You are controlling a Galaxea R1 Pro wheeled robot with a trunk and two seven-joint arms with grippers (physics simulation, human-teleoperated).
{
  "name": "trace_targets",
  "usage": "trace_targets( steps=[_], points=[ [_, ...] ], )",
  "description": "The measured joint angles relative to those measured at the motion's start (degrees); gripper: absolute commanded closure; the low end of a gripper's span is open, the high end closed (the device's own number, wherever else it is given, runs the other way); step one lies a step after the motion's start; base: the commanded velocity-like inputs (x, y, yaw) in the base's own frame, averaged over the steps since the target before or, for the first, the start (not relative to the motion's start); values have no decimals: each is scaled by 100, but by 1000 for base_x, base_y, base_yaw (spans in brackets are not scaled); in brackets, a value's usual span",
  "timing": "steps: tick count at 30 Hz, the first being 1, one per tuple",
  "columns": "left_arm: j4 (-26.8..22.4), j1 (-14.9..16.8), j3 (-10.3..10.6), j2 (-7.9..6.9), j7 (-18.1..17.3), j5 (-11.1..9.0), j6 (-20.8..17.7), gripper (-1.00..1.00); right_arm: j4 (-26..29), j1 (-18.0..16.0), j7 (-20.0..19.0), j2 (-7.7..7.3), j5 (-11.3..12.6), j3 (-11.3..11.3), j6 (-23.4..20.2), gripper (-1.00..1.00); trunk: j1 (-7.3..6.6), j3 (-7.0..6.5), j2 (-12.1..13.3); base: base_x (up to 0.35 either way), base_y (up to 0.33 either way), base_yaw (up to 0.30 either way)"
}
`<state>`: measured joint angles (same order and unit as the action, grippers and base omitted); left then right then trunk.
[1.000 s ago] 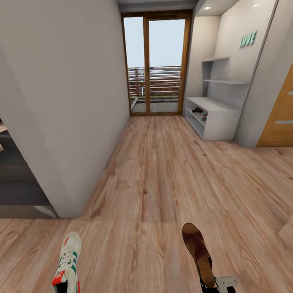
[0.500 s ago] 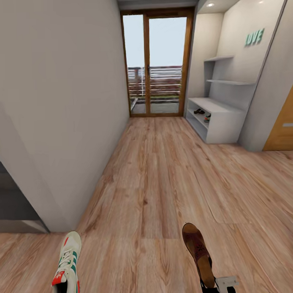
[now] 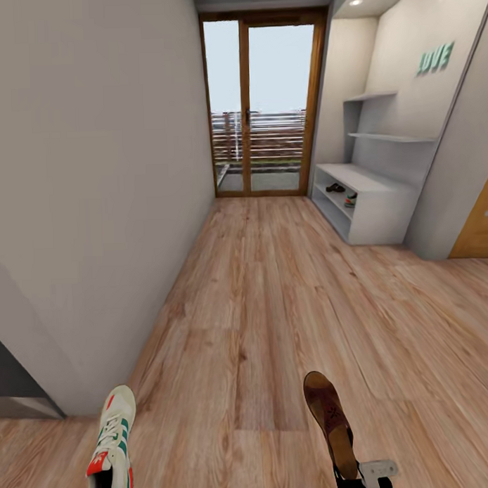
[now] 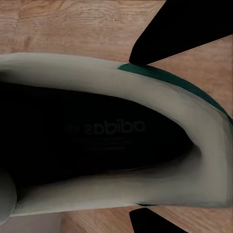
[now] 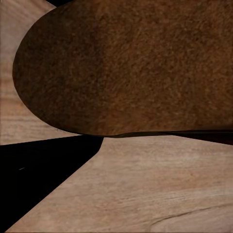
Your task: Pick up the two gym shoes and the two sandals from the corridor floor and place them onto the hallstand (shoe rack) in the corridor, making sure they are on the rack and not on the floor. Arrange them so the two gym shoes are next to each other and the two sandals are next to each other.
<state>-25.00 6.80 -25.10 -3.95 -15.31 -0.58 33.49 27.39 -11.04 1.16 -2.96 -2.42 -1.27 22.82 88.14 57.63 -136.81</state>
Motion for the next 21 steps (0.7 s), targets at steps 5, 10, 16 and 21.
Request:
trace_targets(
  steps=[5,10,16,21],
  points=[
    [0,0,2,2,0,-2,0,100,2,0,0,0,0,0,0,100,0,0,0,339,0,0],
    [0,0,0,-2,0,-3,0,100,1,0,0,0,0,0,0,100,0,0,0,339,0,0],
    [0,0,2,-1,0,3,0,100,-1,0,0,0,0,0,0,100,0,0,0,339,0,0],
    [0,-2,3,-2,0,6,0,100,-3,0,0,0,0,0,0,100,0,0,0,339,0,0]
  ],
)
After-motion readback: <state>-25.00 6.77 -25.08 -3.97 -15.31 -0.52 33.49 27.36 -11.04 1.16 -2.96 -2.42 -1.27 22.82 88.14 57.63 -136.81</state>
